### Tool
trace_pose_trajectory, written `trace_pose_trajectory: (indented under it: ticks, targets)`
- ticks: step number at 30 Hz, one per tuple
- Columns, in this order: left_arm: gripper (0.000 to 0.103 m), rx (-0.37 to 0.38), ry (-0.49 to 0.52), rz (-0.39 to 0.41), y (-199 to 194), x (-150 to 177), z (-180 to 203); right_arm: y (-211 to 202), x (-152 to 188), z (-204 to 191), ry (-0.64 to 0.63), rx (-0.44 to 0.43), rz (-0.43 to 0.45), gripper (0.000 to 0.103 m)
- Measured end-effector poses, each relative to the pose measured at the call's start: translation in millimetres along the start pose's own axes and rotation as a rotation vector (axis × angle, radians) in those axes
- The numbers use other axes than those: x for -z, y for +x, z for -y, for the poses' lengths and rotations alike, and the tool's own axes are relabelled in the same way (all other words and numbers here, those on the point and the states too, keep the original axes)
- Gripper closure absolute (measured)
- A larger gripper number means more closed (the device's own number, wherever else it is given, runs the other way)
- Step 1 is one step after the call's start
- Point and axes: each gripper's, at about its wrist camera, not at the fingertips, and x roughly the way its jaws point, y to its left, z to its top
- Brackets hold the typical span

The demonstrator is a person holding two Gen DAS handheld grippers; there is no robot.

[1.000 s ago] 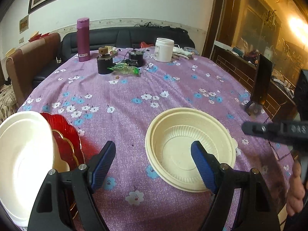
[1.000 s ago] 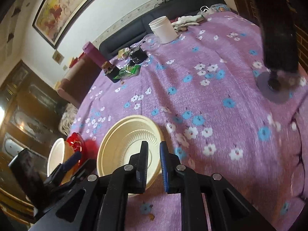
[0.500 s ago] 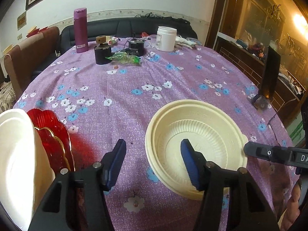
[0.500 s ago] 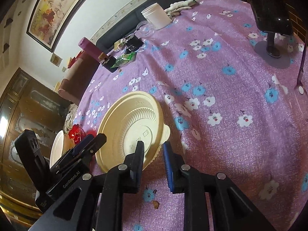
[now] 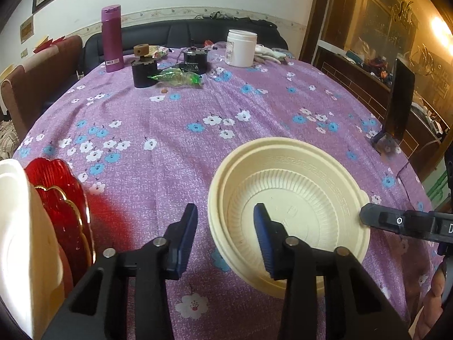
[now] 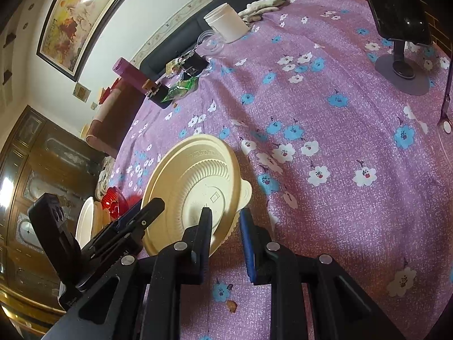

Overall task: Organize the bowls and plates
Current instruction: 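Lift and carry the cream bowl with both grippers toward the stack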

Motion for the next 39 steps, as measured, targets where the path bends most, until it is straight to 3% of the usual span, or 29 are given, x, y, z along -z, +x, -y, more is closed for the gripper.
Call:
trace_pose_trajectory:
  ticks: [39]
  targets:
    - [0.069,-0.035,0.091,0.051,-12,5,24,2,3,-12,-0.088,0.081,0.05,0.081]
